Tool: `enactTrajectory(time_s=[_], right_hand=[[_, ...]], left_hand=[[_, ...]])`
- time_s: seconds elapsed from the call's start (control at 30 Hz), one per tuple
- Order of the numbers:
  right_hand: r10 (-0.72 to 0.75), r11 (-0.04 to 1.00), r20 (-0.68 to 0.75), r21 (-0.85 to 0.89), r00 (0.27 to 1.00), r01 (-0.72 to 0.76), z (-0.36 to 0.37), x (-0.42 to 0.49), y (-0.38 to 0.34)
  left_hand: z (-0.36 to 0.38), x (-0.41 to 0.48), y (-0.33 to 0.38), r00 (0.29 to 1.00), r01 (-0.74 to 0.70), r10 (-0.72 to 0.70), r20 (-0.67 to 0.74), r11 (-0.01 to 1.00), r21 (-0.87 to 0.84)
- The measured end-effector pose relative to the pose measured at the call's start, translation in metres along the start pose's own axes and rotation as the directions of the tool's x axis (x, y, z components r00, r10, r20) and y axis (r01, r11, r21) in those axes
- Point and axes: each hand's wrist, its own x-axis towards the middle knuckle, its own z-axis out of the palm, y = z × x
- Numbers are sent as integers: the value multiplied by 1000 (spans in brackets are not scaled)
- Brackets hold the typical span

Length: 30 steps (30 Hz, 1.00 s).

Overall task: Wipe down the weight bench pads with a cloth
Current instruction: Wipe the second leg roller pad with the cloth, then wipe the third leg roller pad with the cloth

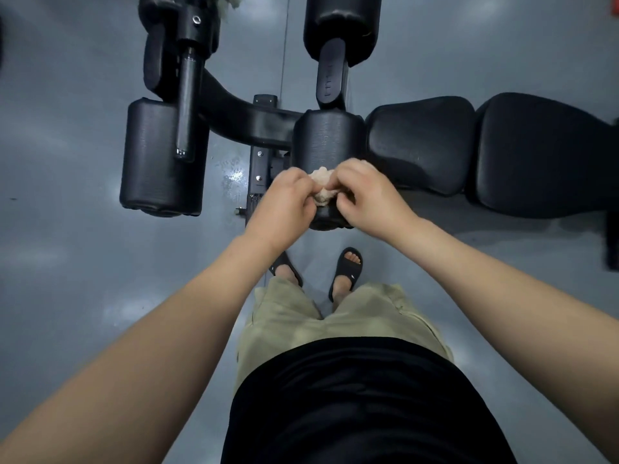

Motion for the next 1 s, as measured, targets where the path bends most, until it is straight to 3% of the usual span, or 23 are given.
enactTrajectory(time_s=[0.2,0.3,0.47,0.6,0.73,0.83,1.0], right_hand=[[45,990,38,135,998,-50,-1,-38,-4],[67,978,117,188,991,-89,-7,-38,-9],[225,925,43,306,973,-227,-41,-3,-41],[267,866,54,425,962,-264,-62,26,-58],[203,863,73,459,976,-213,-71,52,-73],[179,856,99,474,979,-204,-70,73,-86],[210,848,119,472,970,-241,-61,105,-109]], left_hand=[[6,-32,14,1000,-15,15,5,997,-71],[-2,-42,21,991,135,-127,49,965,-224],[-46,-25,38,930,362,-349,113,829,-426],[-77,-12,47,910,377,-411,47,777,-503],[-103,-5,45,875,350,-484,32,585,-731],[-121,-5,41,853,318,-522,13,501,-805],[-153,-8,26,804,331,-590,-79,553,-764]])
